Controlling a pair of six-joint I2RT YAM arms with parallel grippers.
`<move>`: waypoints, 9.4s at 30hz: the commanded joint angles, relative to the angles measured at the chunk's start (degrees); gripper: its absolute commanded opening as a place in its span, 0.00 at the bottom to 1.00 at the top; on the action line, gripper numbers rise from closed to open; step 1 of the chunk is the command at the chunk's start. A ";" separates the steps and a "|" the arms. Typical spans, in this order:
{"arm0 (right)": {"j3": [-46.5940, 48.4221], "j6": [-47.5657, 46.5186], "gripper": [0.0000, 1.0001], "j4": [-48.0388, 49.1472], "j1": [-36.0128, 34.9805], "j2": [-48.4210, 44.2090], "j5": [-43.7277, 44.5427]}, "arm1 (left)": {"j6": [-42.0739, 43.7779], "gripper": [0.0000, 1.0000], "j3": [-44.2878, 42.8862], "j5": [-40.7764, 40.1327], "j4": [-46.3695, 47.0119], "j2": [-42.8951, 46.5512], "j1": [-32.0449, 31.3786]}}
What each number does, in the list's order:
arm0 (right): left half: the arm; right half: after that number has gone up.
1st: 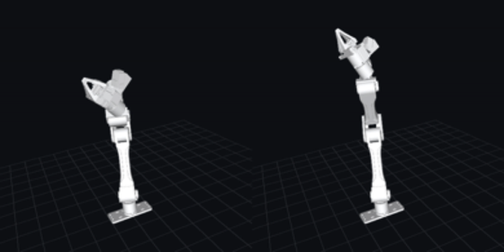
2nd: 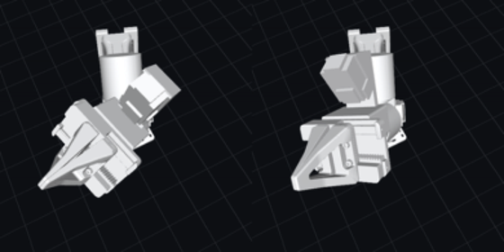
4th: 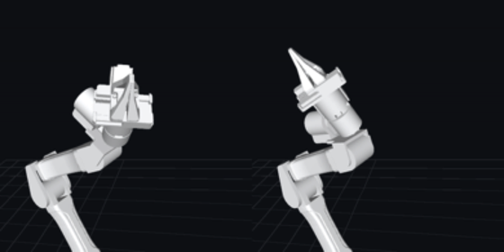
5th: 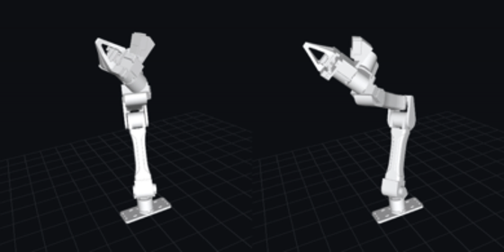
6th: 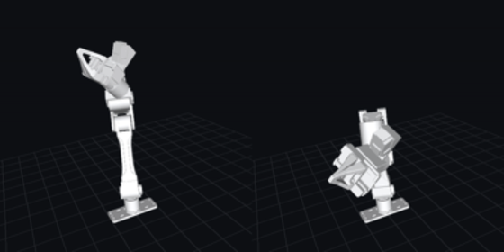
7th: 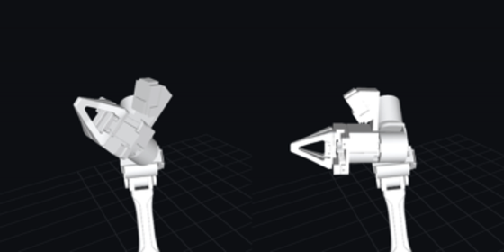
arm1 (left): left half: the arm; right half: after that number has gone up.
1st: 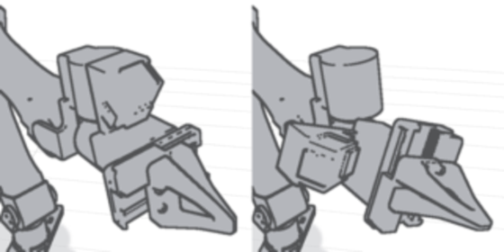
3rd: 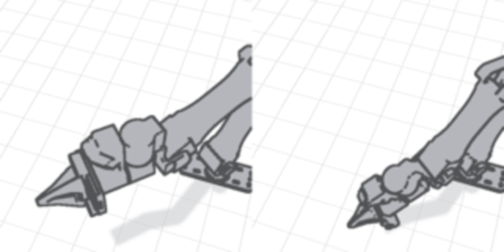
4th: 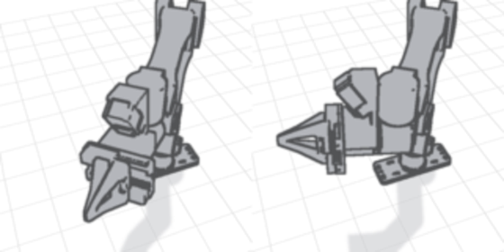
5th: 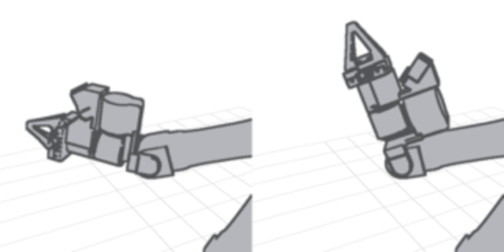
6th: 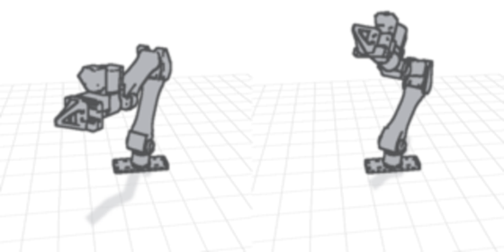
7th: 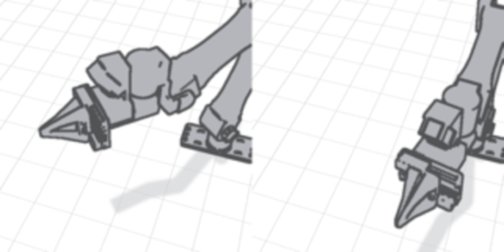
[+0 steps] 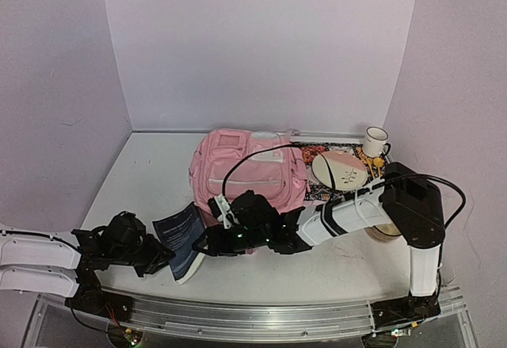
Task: Pack the student bag
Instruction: Pick up the book from the center of the board, then pass from the right arm to the left, then open the largest pocket of the student bag, then place the book in the largest pocket of the bag.
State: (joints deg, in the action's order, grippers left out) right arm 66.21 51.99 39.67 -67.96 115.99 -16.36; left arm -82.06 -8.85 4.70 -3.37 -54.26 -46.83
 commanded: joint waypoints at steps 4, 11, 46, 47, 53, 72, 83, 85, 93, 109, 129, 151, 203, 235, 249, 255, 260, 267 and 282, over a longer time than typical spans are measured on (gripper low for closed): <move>2.91 4.27 0.38 12.10 -2.13 -1.48 -5.75 | -1.43 0.25 3.58 4.39 -4.28 -1.22 -0.72; 0.52 7.97 0.21 7.79 -1.25 -2.09 -1.18 | -2.74 0.28 4.39 3.87 -4.27 2.32 -0.72; 4.78 6.75 0.00 11.58 2.27 -16.45 3.71 | -10.66 1.00 -1.23 0.79 11.34 21.18 -0.72; 4.89 6.76 0.00 11.72 2.36 -16.65 4.47 | -10.64 1.00 -1.48 0.97 11.97 20.87 -0.72; 4.77 7.95 0.00 14.05 2.85 -18.22 7.99 | -9.43 0.99 -3.23 0.55 12.64 19.72 -0.72; 2.51 10.42 0.00 21.16 3.06 -20.64 15.22 | -7.59 0.97 -5.62 0.25 24.66 15.32 -0.82; 0.70 12.35 0.00 25.05 3.09 -20.17 14.80 | -9.11 0.99 -6.48 -4.14 30.18 12.35 -1.07; 0.53 12.83 0.00 25.80 3.07 -19.88 14.46 | -9.40 0.98 -6.58 -4.15 32.26 11.10 -1.15; -1.12 13.54 0.00 26.82 3.07 -20.09 14.55 | -9.32 0.80 -7.86 -4.12 41.31 4.41 -1.85; -10.43 14.56 0.00 26.75 2.64 -22.11 15.84 | -8.71 0.29 -7.05 -8.99 42.10 6.24 -1.87; -10.30 -1.72 0.41 7.01 0.81 -25.00 23.43 | -0.13 0.02 -3.80 -16.49 41.81 7.46 -1.86; 5.16 -57.49 0.61 -37.18 3.14 -17.92 25.59 | 6.83 0.00 -10.68 1.30 35.83 7.34 16.50; 26.00 -55.62 0.00 -36.63 7.51 -10.12 49.31 | -3.17 0.00 -7.09 41.10 28.46 29.74 24.33; 28.86 -43.06 0.00 -36.68 11.49 -15.95 32.81 | -1.50 0.00 -4.89 26.83 42.06 12.00 3.97; 25.90 -43.21 0.00 -34.95 11.29 -18.60 29.99 | -0.53 0.00 -10.63 21.12 46.76 6.25 3.32; 25.97 -43.15 0.00 -34.32 11.18 -18.86 28.71 | -2.38 0.00 -12.04 21.44 50.84 -0.99 2.92; 26.26 -43.18 0.00 -33.94 11.02 -18.59 27.82 | -1.48 0.00 -12.83 19.42 51.87 -4.79 2.54; 26.29 -43.11 0.00 -33.65 10.75 -18.01 26.58 | -1.45 0.00 -13.25 15.62 61.09 -9.78 2.36; 25.49 -42.93 0.00 -33.59 8.75 -17.06 25.56 | 6.42 0.00 -21.94 4.90 62.93 -25.15 2.36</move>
State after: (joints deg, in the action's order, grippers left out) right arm 90.82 7.60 -1.49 -57.38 102.74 11.12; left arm -80.44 -24.22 13.95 47.68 -76.54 -44.42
